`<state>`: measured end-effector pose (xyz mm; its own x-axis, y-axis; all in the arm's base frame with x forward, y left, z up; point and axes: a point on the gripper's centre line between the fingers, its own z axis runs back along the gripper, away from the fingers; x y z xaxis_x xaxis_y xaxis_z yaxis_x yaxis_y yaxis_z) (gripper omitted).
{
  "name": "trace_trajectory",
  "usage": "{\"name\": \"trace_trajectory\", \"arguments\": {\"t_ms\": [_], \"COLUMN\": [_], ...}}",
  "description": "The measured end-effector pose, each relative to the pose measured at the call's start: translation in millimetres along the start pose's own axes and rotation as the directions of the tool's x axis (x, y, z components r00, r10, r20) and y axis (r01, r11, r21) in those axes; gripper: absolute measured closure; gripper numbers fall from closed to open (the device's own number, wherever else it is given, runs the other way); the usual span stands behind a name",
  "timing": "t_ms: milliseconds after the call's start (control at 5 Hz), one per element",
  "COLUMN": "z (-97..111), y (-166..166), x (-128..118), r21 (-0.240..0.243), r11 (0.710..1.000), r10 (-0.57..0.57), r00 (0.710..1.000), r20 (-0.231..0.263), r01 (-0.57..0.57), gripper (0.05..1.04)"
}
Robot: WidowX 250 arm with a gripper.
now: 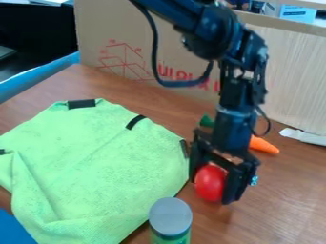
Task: Move the red figure from the cloth and put it on the table
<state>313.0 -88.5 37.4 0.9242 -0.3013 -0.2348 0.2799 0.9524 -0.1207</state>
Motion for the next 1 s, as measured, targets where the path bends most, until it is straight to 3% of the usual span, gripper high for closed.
{"name": "trace_trajectory", "arguments": {"t_ms": [600,1000], "z": [54.7,128.7], "y": [11.6,48.9], "x": [-14.2,-53.5], "r21": [-0.09,-0.138], "r11": [0.996,0.99], "r10": [0.021,0.065], "r00": [0.993,0.944], "r20": [0.113,0.323], "r01": [-0.011,-0.021], "gripper": [0.083,0.083]}}
